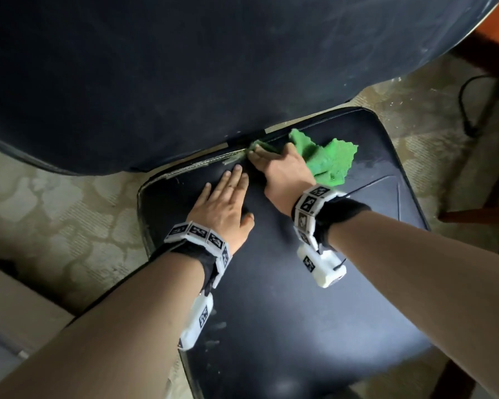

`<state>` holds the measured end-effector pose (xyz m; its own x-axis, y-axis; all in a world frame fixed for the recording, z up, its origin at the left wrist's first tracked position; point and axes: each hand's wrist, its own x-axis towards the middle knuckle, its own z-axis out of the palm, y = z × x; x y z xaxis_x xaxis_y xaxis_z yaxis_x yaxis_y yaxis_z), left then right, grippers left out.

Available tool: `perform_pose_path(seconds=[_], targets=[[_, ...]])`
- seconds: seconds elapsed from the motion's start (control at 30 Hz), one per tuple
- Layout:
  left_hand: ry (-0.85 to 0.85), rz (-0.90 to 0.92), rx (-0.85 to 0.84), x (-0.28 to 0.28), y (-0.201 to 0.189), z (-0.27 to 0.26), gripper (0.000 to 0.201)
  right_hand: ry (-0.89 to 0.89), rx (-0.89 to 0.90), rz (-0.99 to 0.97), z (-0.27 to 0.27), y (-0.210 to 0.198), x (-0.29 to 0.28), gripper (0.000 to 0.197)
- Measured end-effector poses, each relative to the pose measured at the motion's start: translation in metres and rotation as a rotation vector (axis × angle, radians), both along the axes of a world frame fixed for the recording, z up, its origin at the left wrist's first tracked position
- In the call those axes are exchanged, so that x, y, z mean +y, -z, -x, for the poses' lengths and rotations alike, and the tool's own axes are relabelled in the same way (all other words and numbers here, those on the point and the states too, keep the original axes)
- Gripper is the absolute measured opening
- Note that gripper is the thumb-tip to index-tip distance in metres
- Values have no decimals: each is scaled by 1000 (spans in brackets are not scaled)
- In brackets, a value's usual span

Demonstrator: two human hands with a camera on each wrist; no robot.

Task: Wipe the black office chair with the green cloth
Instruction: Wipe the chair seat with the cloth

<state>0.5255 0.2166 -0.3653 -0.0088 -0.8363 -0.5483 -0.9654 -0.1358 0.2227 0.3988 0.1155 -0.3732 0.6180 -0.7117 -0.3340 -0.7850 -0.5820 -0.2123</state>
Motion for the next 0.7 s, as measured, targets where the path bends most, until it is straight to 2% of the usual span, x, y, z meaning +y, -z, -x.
perform_pose_path(seconds=[0.1,0.17,0.27,0.33,0.43,0.53,0.7], targets=[[5,-38,3,-3,-2,0,72,147,-4,29,21,-5,-19,64],[1,-58,5,-6,-3,1,71,199,1,42,14,-2,-18,59],[-14,-80,-13,-6,-3,4,71,107,-4,7,-10,0,0,54],[-16,-83,-24,-6,-3,3,72,48,-46,14,-6,-5,1,53],[-5,-85,-28,-5,-3,2,72,214,-86,5,21,-13,-22,53],[-4,-90,-34,-5,-3,2,71,377,-55,0,43,-22,-41,50],[-22,-93,-19,-5,-3,4,72,409,-50,24,32,-20,-35,43]])
